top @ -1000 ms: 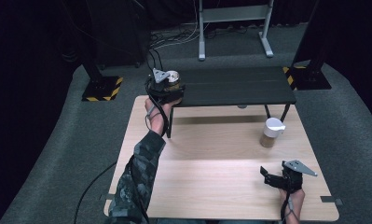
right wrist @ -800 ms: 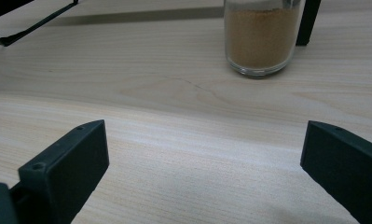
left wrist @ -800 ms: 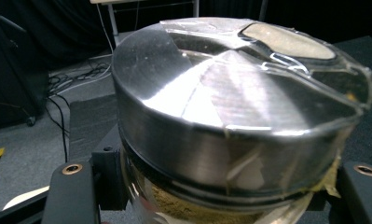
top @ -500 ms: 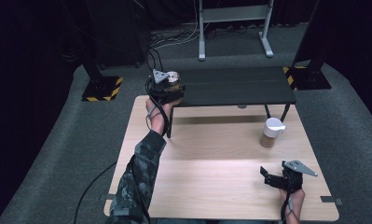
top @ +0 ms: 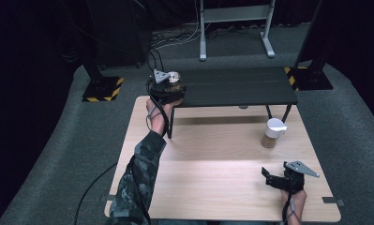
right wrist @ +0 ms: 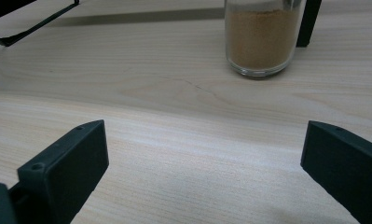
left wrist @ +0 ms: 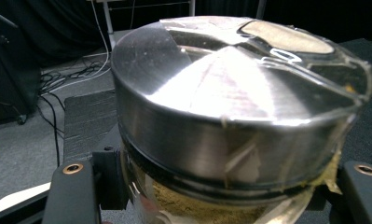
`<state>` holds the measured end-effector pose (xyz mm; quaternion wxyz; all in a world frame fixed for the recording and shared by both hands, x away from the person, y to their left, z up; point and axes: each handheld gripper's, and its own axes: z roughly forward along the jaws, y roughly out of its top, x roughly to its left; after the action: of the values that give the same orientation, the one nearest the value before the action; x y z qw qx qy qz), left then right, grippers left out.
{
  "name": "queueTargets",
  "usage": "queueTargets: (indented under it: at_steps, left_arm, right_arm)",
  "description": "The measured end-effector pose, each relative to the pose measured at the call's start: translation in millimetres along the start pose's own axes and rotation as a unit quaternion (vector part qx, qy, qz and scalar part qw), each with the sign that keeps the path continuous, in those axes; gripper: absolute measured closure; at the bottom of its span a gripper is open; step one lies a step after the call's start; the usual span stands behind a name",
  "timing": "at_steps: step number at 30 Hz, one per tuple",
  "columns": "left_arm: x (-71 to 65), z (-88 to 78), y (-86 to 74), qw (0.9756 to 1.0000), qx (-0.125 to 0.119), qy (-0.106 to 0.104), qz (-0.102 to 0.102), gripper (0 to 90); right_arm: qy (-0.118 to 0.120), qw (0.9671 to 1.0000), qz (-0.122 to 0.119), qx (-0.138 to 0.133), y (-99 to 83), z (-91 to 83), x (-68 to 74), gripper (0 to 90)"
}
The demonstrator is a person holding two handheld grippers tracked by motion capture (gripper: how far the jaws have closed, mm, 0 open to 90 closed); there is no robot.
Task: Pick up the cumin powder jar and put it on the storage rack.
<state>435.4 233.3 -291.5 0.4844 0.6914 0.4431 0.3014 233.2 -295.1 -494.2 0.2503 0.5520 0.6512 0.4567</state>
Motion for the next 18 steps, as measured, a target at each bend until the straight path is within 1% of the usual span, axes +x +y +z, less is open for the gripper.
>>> queueTargets:
  at_steps: [8, 10, 11, 12, 14, 15, 16, 17, 18]
  left_arm:
    - [1.2, -0.2, 2.3, 1.0, 0.005, -0.003, 0.002, 29.8]
    - [-0.1, -0.1, 2.2, 0.9999, 0.008, 0.001, 0.008, 29.1]
    - [-0.1, -0.1, 2.2, 0.9999, 0.008, 0.001, 0.008, 20.2]
    - [1.2, -0.1, 2.1, 0.9999, 0.009, -0.003, 0.007, 20.2]
    - [2.4, -0.8, 2.0, 0.9999, 0.011, -0.006, 0.007, 15.5]
    - [1.2, -3.1, 1.5, 0.9999, 0.01, -0.001, 0.01, 12.5]
    - [1.4, -4.3, 2.0, 0.9999, 0.011, -0.002, 0.008, 8.2]
    - [1.3, -8.5, 2.6, 0.9998, 0.011, -0.002, 0.014, 6.8]
    - [1.3, -8.5, 2.6, 0.9998, 0.011, -0.002, 0.014, 2.0]
  right_arm:
    - [0.001, 1.0, 0.0, 0.0, -0.1, 0.0, -0.3, 0.0]
    - [0.001, 1.0, 0.001, -0.001, -0.2, -0.1, -0.5, 0.0]
    - [0.001, 1.0, 0.001, -0.001, -0.2, -0.1, -0.5, 0.0]
    - [0.001, 1.0, 0.0, 0.0, 0.0, 0.0, -0.4, 0.0]
    - [0.001, 1.0, -0.001, 0.0, 0.0, -0.1, -0.1, 0.0]
    - [0.001, 1.0, -0.001, 0.0, -0.1, -0.2, -0.1, 0.0]
    - [0.0, 1.0, -0.001, -0.001, -0.3, -0.2, 0.1, 0.0]
    - [0.0, 1.0, -0.001, 0.0, -0.2, -0.2, 0.1, 0.0]
    - [0.0, 1.0, -0.001, 0.0, -0.2, -0.2, 0.1, 0.0]
